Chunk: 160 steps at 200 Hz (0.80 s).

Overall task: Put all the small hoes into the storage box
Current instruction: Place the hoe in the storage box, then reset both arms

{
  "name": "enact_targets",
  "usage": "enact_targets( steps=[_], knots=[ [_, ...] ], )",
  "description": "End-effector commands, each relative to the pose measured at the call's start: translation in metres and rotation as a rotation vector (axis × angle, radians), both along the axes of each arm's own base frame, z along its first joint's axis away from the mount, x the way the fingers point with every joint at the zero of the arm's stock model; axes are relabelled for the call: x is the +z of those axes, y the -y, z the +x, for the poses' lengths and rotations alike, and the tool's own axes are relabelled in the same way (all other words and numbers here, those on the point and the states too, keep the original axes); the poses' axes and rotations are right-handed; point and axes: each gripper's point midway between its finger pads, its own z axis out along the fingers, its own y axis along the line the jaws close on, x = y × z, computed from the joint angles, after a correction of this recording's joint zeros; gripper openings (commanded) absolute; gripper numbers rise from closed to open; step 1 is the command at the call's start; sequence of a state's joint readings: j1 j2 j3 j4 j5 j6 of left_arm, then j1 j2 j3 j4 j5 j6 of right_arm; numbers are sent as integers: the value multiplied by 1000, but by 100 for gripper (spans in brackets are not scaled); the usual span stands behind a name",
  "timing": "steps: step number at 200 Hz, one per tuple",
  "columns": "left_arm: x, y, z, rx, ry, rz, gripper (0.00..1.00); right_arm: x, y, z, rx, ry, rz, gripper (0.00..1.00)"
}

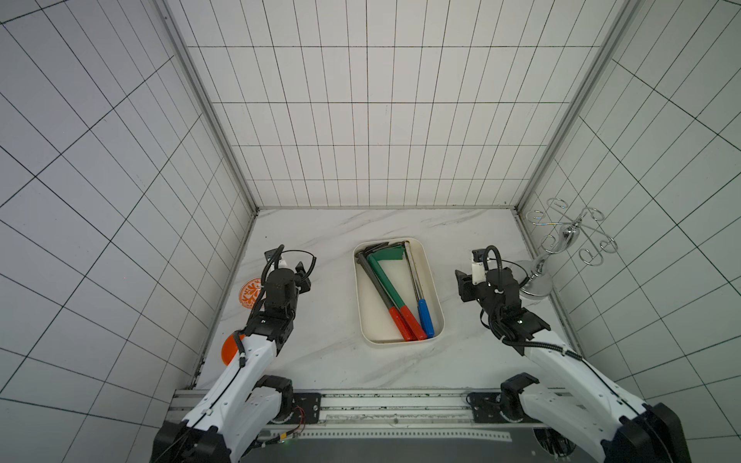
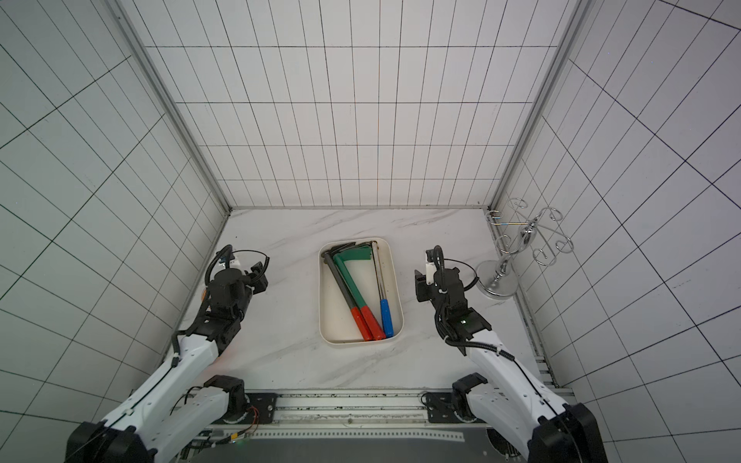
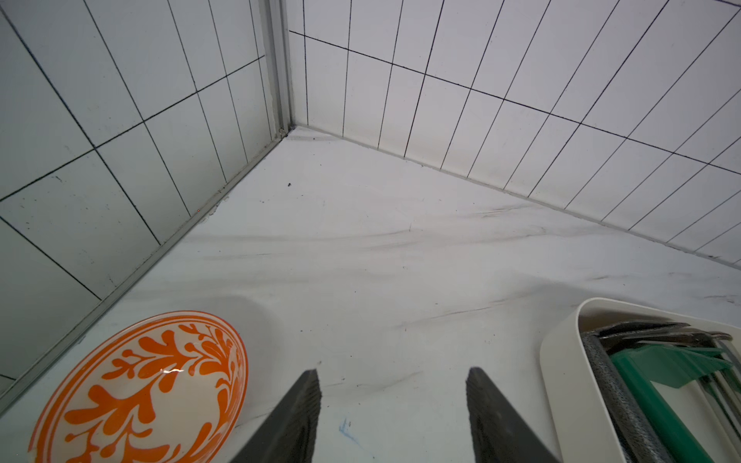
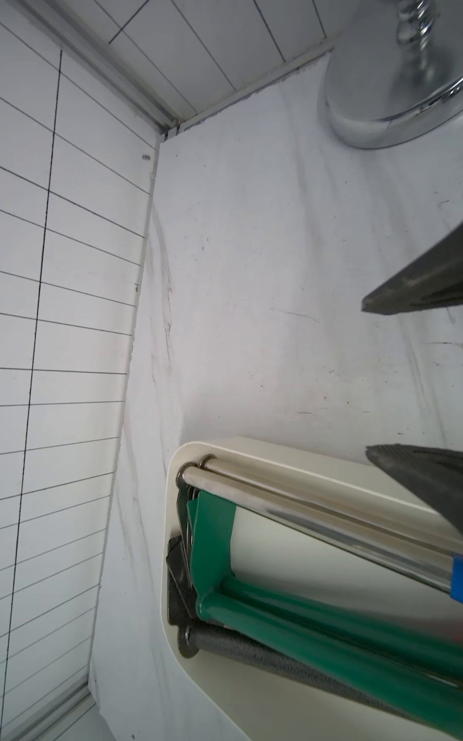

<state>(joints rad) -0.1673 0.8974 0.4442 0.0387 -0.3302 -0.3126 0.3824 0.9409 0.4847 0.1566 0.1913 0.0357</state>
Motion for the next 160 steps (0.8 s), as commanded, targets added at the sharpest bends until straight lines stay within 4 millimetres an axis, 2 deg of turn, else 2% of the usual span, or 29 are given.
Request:
enact_targets(
  steps=[1, 11, 24, 35, 55, 80, 110, 116, 160],
  knots=[
    [21, -19, 5, 93, 169, 51, 62, 7, 33, 12, -163, 141, -38, 56],
    [15, -22, 6, 107, 178, 55, 62, 6, 44, 15, -205, 166, -52, 60],
    [7, -25, 7, 120, 176, 61, 63, 8, 60, 17, -260, 205, -46, 74],
    [-1, -26, 8, 126, 166, 77, 63, 11, 73, 17, -297, 248, -16, 80],
    [-8, -29, 9, 134, 174, 95, 65, 8, 98, 15, -358, 294, 34, 87],
    [-17, -29, 11, 116, 189, 112, 67, -5, 124, 11, -427, 302, 67, 90],
    [-25, -35, 13, 119, 209, 120, 70, -15, 140, 13, -465, 322, 93, 94],
    [-25, -35, 14, 113, 216, 115, 71, -18, 142, 14, -468, 321, 95, 99],
    [-23, -39, 32, 88, 227, 152, 72, -27, 144, 30, -425, 328, 84, 100]
  ],
)
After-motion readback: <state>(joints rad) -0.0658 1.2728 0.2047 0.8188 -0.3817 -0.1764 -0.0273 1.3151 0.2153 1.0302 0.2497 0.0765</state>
